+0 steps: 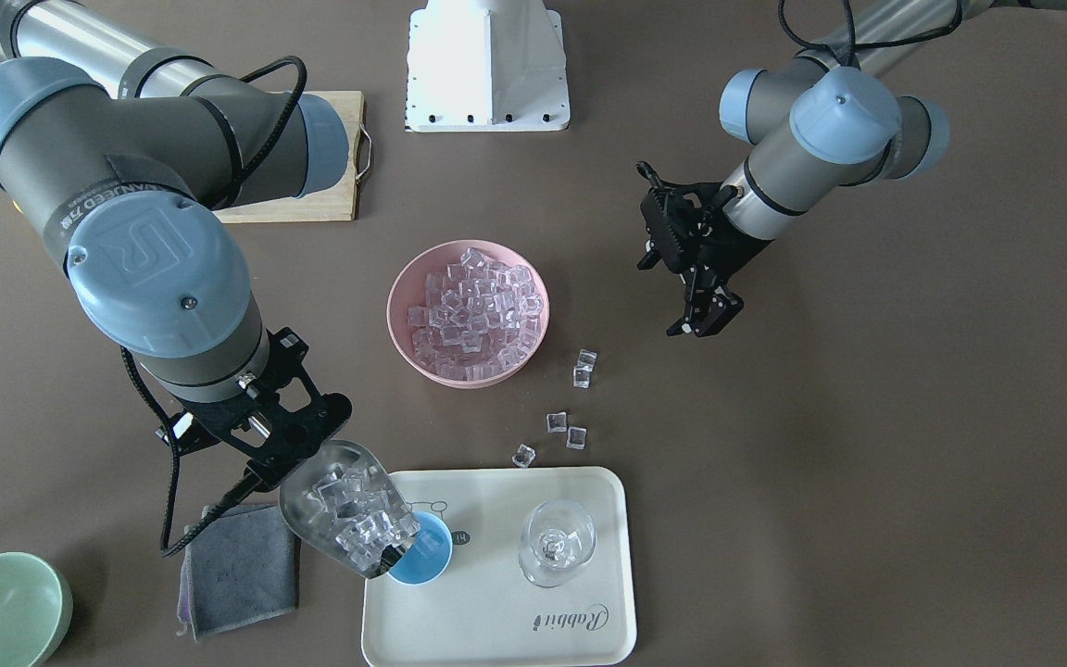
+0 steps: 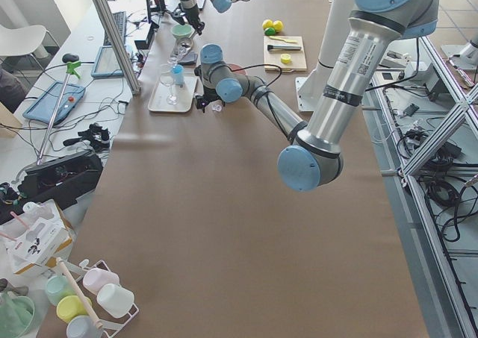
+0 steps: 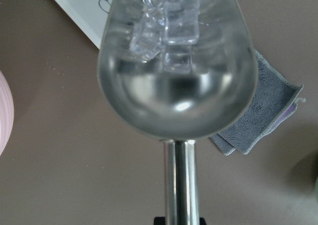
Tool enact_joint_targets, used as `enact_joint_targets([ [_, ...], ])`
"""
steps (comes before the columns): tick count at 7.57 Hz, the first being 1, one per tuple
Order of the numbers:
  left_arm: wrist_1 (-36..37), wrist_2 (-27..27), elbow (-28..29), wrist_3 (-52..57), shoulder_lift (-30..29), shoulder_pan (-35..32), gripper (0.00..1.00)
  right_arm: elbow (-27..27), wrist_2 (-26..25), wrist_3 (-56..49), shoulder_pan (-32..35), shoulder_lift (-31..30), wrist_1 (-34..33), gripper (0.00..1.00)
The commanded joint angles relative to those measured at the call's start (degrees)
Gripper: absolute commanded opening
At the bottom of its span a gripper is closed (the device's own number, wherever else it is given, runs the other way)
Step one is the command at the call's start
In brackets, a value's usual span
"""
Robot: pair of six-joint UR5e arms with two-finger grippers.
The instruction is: Put ice in cup with scoop
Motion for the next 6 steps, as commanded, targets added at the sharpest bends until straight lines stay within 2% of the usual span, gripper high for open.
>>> enact_joint_targets([
  [1,3.9,-0.8,-5.9,-4.0,7.1,-7.4,0.98,-0.5,-1.5,-2.2,-0.5,1.3,-3.1,0.00],
  [4,3.7,-5.6,-4.6,-9.7,11.4,-13.1,0.98,-0.5,-2.8,-3.4,-0.6,1.6,-4.5,0.00],
  [5,2.6,-5.4,-0.7,-9.9,10.7,-13.2,0.98,-0.7,-3.9,-3.8,-0.7,1.7,-4.7,0.00],
  [6,2.7,-5.8,-1.7,-9.9,11.6,-15.9,0.98,-0.6,-4.0,-4.7,-0.7,1.7,-5.3,0.00],
])
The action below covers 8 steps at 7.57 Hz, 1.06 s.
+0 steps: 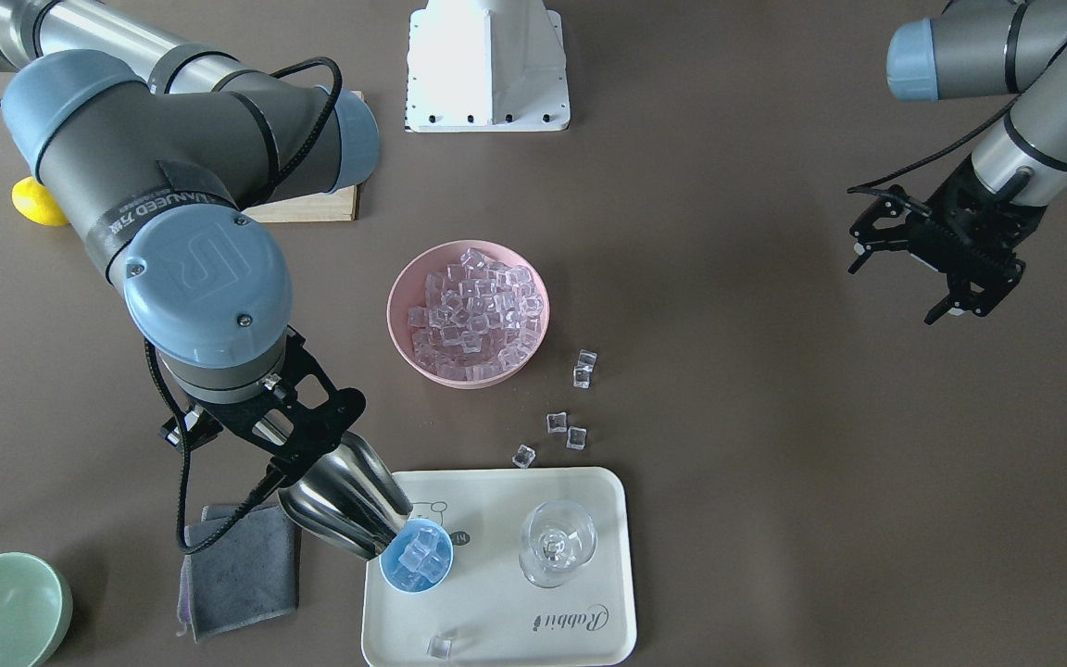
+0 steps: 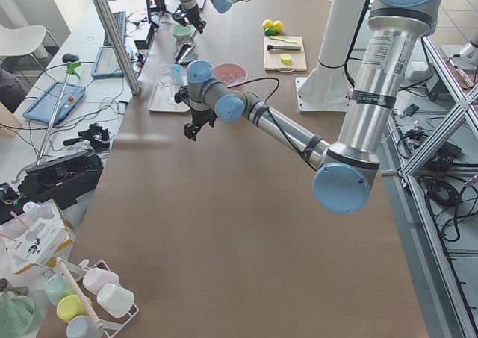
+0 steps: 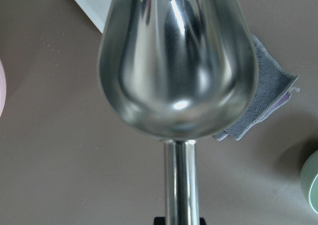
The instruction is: Put ice in cup with scoop
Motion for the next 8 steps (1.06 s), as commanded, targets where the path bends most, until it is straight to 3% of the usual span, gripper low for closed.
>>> enact_joint_targets([
  [1,-0.2,-0.9,1.1,-0.5,3.5,-9.3,0.98,1.1,-1.2,-1.2,0.0,-0.2,-0.9,0.00],
  [3,0.0,-2.1,6.2,0.1,6.8,-19.0,0.98,9.7,-0.1,-0.3,1.5,-7.1,-1.5,0.00],
  [4,-0.1,-2.1,10.1,0.2,8.4,-22.8,0.99,13.3,3.9,0.3,4.2,-11.4,-1.0,0.00],
  [6,0.0,-2.1,15.1,9.1,10.3,-26.4,0.99,22.5,6.3,5.0,7.0,-21.8,1.4,0.00],
  [7,0.0,-2.1,15.6,9.2,10.3,-26.4,0.99,28.3,7.2,13.3,7.4,-30.2,6.5,0.00],
  [8,0.0,-2.1,15.7,9.2,10.3,-26.3,0.99,29.5,11.6,24.6,8.2,-35.6,11.0,0.00],
])
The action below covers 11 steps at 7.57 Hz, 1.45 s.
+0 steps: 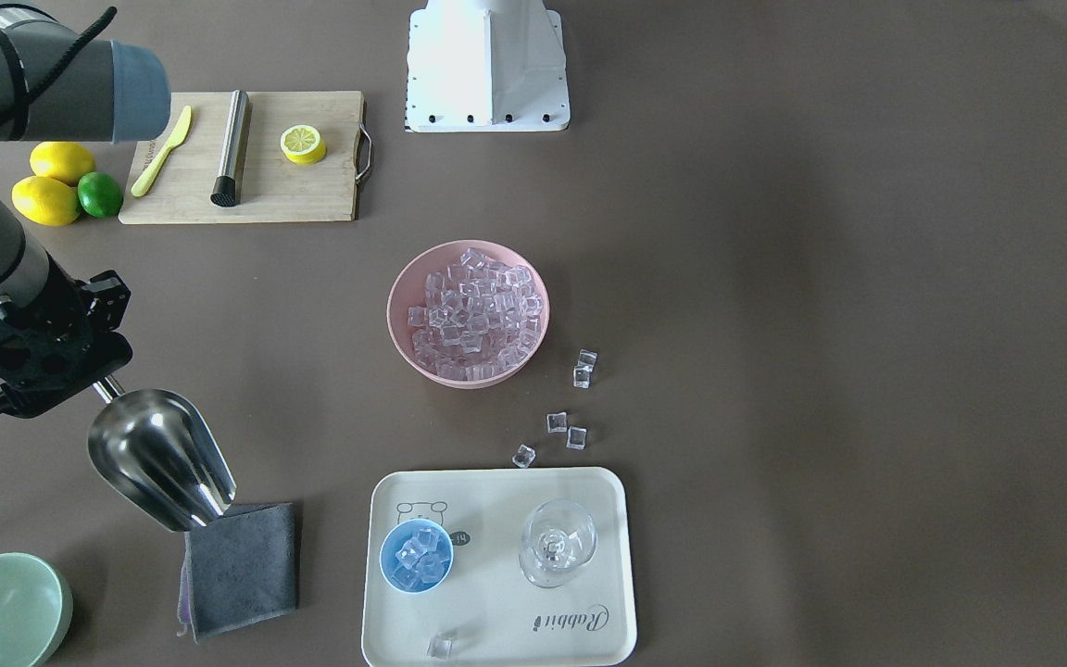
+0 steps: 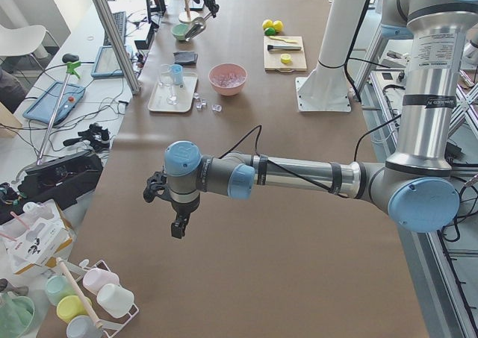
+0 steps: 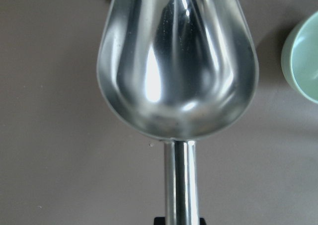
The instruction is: Put ice in cup with scoop
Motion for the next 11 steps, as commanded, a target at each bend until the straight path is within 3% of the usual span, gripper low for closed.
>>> enact_joint_targets([
  [1,0.0,0.0,1.1,1.3,0.3,-0.4,0.99,7.7,5.9,21.5,1.6,-16.0,10.5,0.00],
  [4,0.1,-0.1,0.3,1.2,0.3,-0.5,0.99,11.4,7.7,23.3,5.2,-29.0,13.8,0.00],
  [6,2.2,-1.1,0.3,1.2,0.2,-0.6,0.99,11.2,7.7,28.4,6.5,-41.5,31.8,0.00],
  [7,2.8,-1.1,-0.3,1.5,0.2,-0.7,0.99,10.9,7.7,30.0,6.6,-44.6,36.2,0.00],
  [11,4.8,-1.2,-2.3,1.3,0.7,-0.5,0.99,6.0,7.6,29.7,7.2,-45.8,36.7,0.00],
])
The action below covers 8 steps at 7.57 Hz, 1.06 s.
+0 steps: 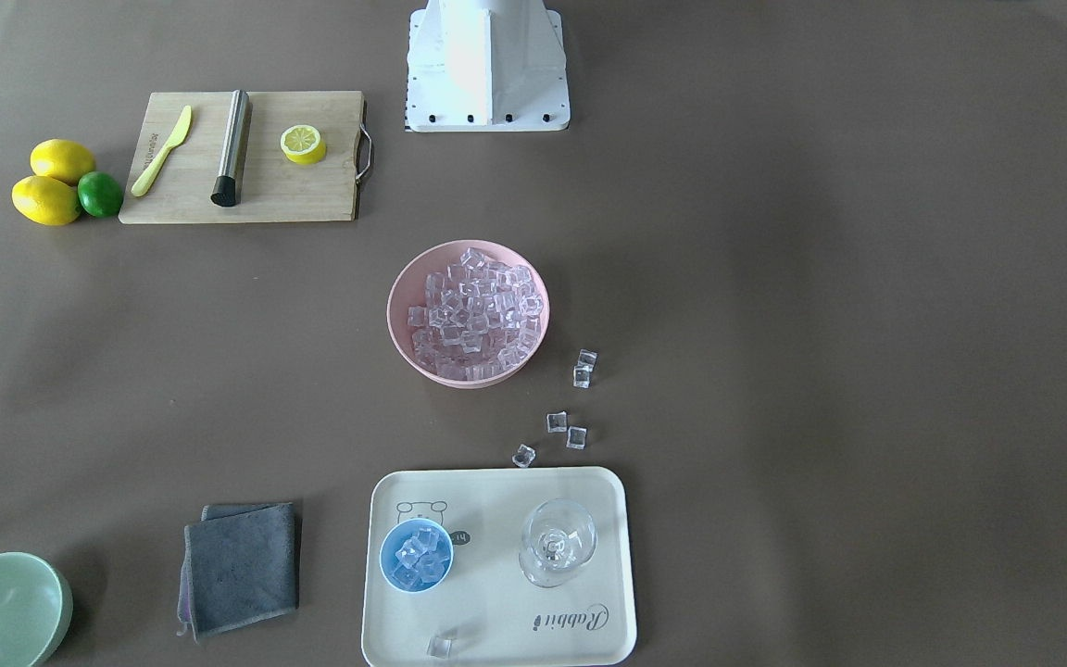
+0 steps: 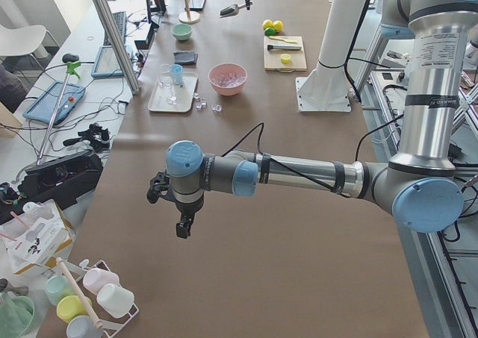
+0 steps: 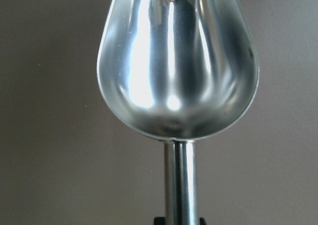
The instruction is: Put ice in cup with scoop
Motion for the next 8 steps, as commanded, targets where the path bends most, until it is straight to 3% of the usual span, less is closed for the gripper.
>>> enact_joint_targets([
  [1,0.6,0.0,-0.4,-0.1,0.0,0.1,0.99,-4.5,0.2,-0.2,0.2,-0.2,4.2,0.15],
  [3,0.6,0.0,-1.1,-0.1,0.2,0.0,0.99,-6.6,0.3,0.4,0.3,0.6,6.8,1.00],
  [8,0.7,0.1,-1.5,-0.1,0.3,0.2,0.99,-6.0,2.3,-0.2,6.7,1.6,6.7,1.00],
])
